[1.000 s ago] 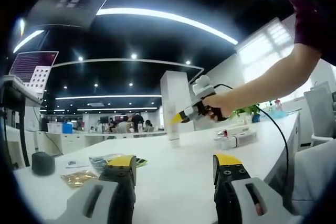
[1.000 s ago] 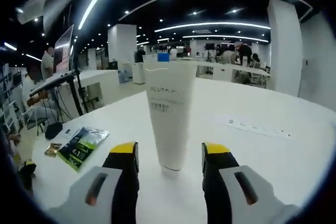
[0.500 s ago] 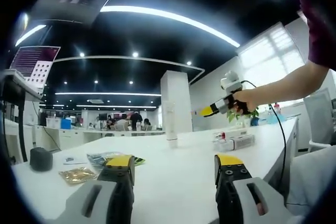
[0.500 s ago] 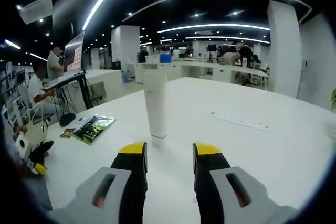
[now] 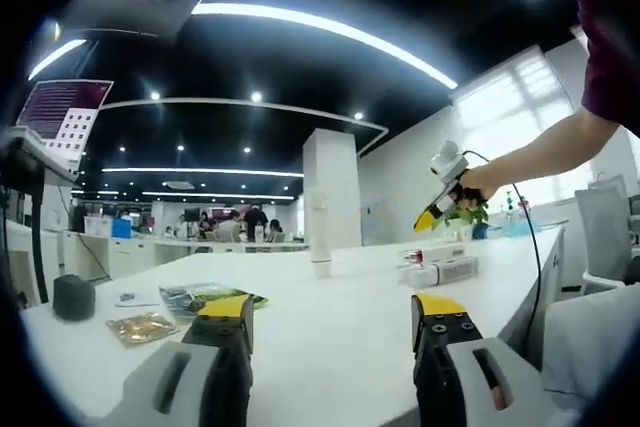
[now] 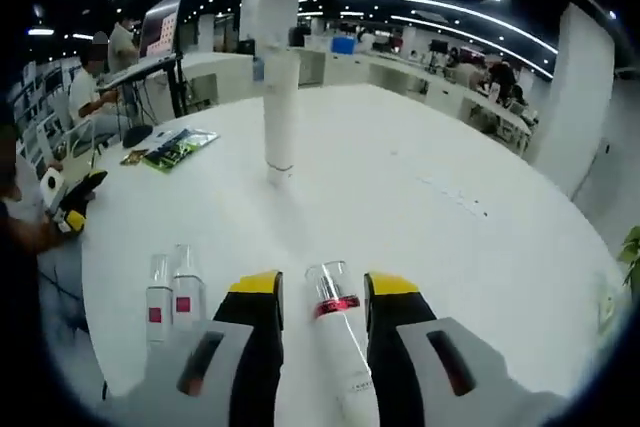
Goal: Arrange the skincare products in the storage area until every visible bottle or jar stands upright without overlapping.
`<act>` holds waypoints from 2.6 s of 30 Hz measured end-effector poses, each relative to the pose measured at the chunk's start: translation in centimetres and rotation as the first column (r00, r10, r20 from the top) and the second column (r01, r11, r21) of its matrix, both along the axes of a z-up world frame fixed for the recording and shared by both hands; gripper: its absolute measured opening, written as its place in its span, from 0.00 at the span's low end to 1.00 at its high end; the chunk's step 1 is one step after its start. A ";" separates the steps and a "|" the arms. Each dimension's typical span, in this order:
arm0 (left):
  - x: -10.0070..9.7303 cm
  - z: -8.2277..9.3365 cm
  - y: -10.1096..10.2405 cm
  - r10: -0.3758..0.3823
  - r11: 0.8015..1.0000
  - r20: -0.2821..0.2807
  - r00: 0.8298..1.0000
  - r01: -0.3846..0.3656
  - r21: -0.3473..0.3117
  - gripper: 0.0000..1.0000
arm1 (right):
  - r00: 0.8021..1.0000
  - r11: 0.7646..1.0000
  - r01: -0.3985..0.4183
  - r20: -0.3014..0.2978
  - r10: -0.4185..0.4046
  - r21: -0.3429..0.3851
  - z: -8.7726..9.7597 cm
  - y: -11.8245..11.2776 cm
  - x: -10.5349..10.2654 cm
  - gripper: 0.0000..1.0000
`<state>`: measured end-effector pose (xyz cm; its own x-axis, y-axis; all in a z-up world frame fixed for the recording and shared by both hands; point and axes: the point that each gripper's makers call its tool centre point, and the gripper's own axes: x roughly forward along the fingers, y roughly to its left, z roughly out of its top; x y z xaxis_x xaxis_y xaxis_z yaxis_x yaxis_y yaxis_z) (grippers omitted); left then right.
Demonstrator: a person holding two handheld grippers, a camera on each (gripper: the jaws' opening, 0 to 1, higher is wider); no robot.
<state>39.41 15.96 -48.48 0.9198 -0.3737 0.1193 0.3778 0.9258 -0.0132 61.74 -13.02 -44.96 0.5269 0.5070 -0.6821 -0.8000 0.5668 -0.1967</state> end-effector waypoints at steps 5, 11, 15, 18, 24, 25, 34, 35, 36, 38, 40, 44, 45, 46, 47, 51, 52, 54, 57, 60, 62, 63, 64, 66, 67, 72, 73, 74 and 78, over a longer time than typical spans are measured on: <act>0.1 -0.1 0.0 0.003 1.000 -0.002 1.000 -0.003 0.010 0.66 | 0.999 0.999 0.004 -0.050 -0.006 -0.045 -1.4 -0.9 1.1 0.33; 0.2 -0.3 0.1 0.012 1.000 -0.003 1.000 -0.011 0.027 0.66 | 0.992 0.996 -0.015 -0.126 0.003 -0.093 -2.8 -1.7 1.5 0.30; 0.2 -0.4 0.1 0.010 0.999 -0.003 1.000 -0.010 0.039 0.66 | 0.978 0.994 -0.069 -0.203 0.050 -0.087 -3.7 -1.1 0.4 0.31; 0.2 -0.4 0.1 0.010 0.999 -0.002 1.000 -0.010 0.045 0.66 | 0.966 0.984 -0.110 -0.248 0.073 -0.138 -4.8 -1.1 -0.4 0.32; 0.3 -0.6 0.0 0.011 0.999 -0.005 1.000 -0.010 0.051 0.66 | 0.953 0.969 -0.153 -0.288 0.093 -0.194 -6.2 -1.1 -0.4 0.31; 0.3 -0.6 0.0 0.010 0.999 -0.005 1.000 -0.010 0.051 0.66 | 0.951 0.968 -0.156 -0.294 0.093 -0.198 -6.3 -1.1 -0.5 0.29; 0.1 -0.6 -0.1 0.000 0.998 -0.006 1.000 0.000 0.059 0.66 | 0.931 0.957 -0.185 -0.352 0.098 -0.224 -7.1 -0.9 -0.9 0.29; 0.1 -0.6 -0.1 -0.001 0.998 -0.007 1.000 0.002 0.059 0.66 | 0.930 0.962 -0.160 -0.360 0.072 -0.221 -7.1 -0.9 -0.9 0.29; 0.1 -0.6 -0.1 -0.002 0.998 -0.007 1.000 0.003 0.060 0.66 | 0.932 0.966 -0.138 -0.358 0.051 -0.220 -7.1 -0.9 -0.7 0.29; 0.0 -0.6 -0.1 -0.003 0.998 -0.009 1.000 0.003 0.059 0.66 | 0.934 0.967 -0.132 -0.355 0.047 -0.220 -7.1 -1.0 -0.7 0.29; 0.1 -0.7 -0.1 -0.001 0.998 -0.008 1.000 0.002 0.059 0.66 | 0.934 0.970 -0.118 -0.354 0.036 -0.211 -7.0 -1.0 -0.7 0.29; 0.1 -0.7 -0.2 0.001 0.999 -0.011 1.000 0.000 0.054 0.66 | 0.934 0.973 -0.119 -0.354 0.044 -0.196 -7.0 -0.9 -0.8 0.29; 0.1 -0.7 -0.2 0.000 0.999 -0.012 1.000 0.000 0.052 0.66 | 0.934 0.973 -0.117 -0.354 0.041 -0.198 -7.0 -0.9 -0.8 0.28; 0.1 -0.7 -0.2 0.000 0.999 -0.012 1.000 0.000 0.052 0.66 | 0.935 0.973 -0.116 -0.354 0.039 -0.201 -7.0 -0.9 -0.7 0.28; 0.1 -0.7 -0.2 0.000 0.999 -0.014 1.000 0.000 0.054 0.66 | 0.935 0.972 -0.116 -0.353 0.038 -0.203 -7.0 -0.9 -0.7 0.28; 0.2 -0.7 -0.1 0.002 0.999 -0.011 1.000 -0.002 0.052 0.66 | 0.943 0.975 -0.101 -0.332 0.031 -0.197 -6.9 -0.8 -1.0 0.28; 0.2 -0.6 -0.1 0.003 0.999 -0.011 1.000 -0.003 0.052 0.66 | 0.945 0.977 -0.102 -0.326 0.036 -0.187 -6.9 -0.7 -1.1 0.28; 0.2 -0.7 -0.1 0.004 0.999 -0.013 1.000 -0.003 0.054 0.66 | 0.953 0.979 -0.107 -0.300 0.050 -0.176 -6.8 -0.5 -1.2 0.28; 0.2 -0.6 -0.1 0.005 0.999 -0.013 1.000 -0.004 0.051 0.66 | 0.963 0.976 -0.108 -0.263 0.055 -0.191 -6.8 -0.4 -0.5 0.27; 0.2 -0.6 -0.1 0.003 0.999 -0.013 1.000 -0.003 0.050 0.66 | 0.967 0.977 -0.097 -0.249 0.048 -0.189 -6.7 -0.6 -0.5 0.27; 0.2 -0.6 -0.1 0.004 0.999 -0.012 1.000 -0.003 0.050 0.66 | 0.970 0.978 -0.087 -0.240 0.040 -0.188 -6.7 -0.7 -0.3 0.27; 0.2 -0.6 -0.1 0.004 0.999 -0.012 1.000 -0.003 0.050 0.66 | 0.972 0.978 -0.084 -0.232 0.039 -0.190 -6.7 -0.7 -0.2 0.27; 0.2 -0.6 -0.1 0.003 0.999 -0.013 1.000 -0.003 0.051 0.66 | 0.972 0.978 -0.084 -0.230 0.038 -0.191 -6.7 -0.7 -0.2 0.27; 0.2 -0.6 -0.1 0.002 0.999 -0.012 1.000 -0.001 0.052 0.66 | 0.974 0.977 -0.083 -0.223 0.037 -0.199 -6.7 -0.7 -0.2 0.27; 0.2 -0.6 -0.1 0.001 0.999 -0.013 1.000 -0.001 0.053 0.66 | 0.975 0.976 -0.081 -0.220 0.036 -0.200 -6.7 -0.7 -0.1 0.27; 0.2 -0.7 -0.2 0.001 0.998 -0.014 1.000 0.000 0.056 0.66 | 0.983 0.976 -0.062 -0.181 0.024 -0.209 -6.6 -0.7 -0.2 0.26; 0.2 -0.7 -0.1 0.001 0.998 -0.013 1.000 0.000 0.055 0.66 | 0.985 0.975 -0.060 -0.170 0.023 -0.213 -6.6 -0.7 -0.1 0.26; 0.2 -0.6 -0.1 0.001 0.999 -0.013 1.000 0.000 0.054 0.66 | 0.988 0.975 -0.053 -0.154 0.020 -0.215 -6.5 -0.7 -0.2 0.26; 0.3 -0.6 -0.1 0.003 0.999 -0.012 1.000 -0.002 0.053 0.65 | 0.995 0.977 -0.032 -0.097 0.012 -0.209 -6.4 -0.7 -0.3 0.26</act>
<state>39.66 15.85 -49.11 0.9220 -0.3769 0.0886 0.3756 0.9263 0.0315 61.45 -13.71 -51.31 0.4449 0.3576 -0.8211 -0.8327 0.5026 -0.2323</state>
